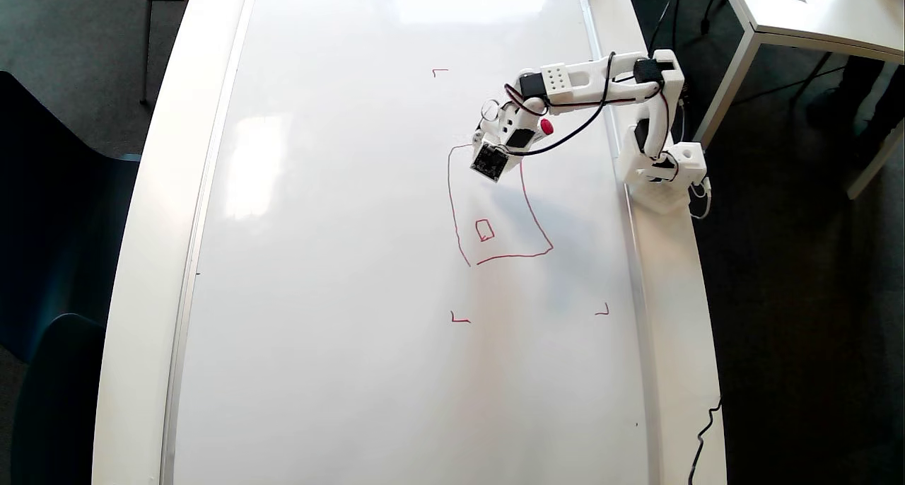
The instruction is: Draw on a whiteboard a robot head using a pen attached to the gripper
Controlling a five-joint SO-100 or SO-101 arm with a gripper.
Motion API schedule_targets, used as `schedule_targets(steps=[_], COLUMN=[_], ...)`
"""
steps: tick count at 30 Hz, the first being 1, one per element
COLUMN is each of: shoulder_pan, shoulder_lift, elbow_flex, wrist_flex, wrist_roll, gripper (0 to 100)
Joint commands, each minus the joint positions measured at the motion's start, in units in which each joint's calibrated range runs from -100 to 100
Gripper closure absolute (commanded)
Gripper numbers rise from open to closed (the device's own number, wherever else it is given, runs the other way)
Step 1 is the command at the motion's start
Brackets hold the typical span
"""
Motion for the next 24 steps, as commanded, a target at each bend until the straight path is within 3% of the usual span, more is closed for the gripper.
schedule_targets(steps=[1,24], shoulder_pan=[0.4,-0.6], shoulder_lift=[-2.8,5.5], elbow_flex=[-0.3,0.2], wrist_flex=[0.3,-0.6], wrist_roll=[0.2,-0.3], gripper=[99,99])
